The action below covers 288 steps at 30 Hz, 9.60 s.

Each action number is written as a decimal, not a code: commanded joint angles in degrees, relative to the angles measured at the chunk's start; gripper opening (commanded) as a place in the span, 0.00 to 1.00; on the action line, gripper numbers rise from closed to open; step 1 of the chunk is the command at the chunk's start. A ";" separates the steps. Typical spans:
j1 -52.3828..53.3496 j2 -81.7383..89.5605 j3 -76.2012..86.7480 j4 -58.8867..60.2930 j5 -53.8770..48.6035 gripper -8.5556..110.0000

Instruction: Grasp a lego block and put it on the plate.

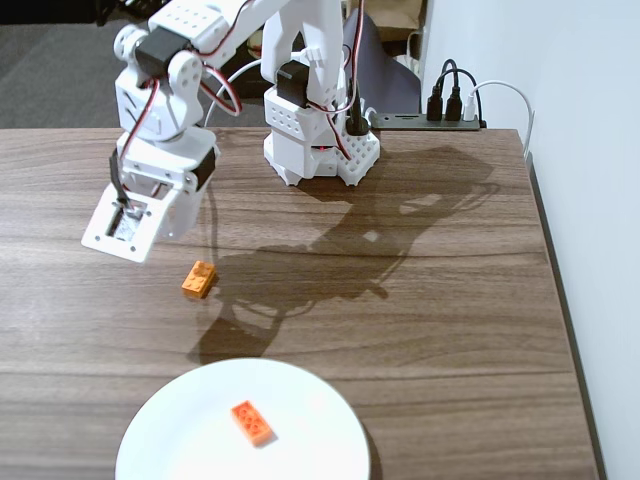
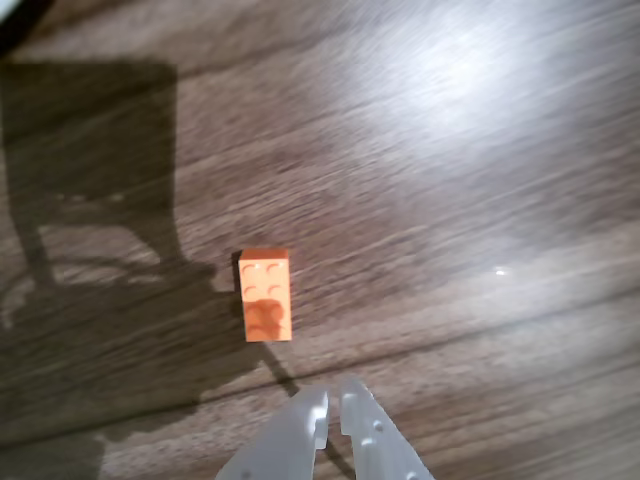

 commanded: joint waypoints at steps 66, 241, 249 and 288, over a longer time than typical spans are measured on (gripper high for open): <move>0.26 -5.80 13.27 -18.19 -4.13 0.42; -29.97 -20.65 -26.54 -9.14 30.41 0.25; -29.62 -14.68 -21.18 -8.70 29.79 0.25; -32.78 45.18 30.15 -9.32 76.64 0.08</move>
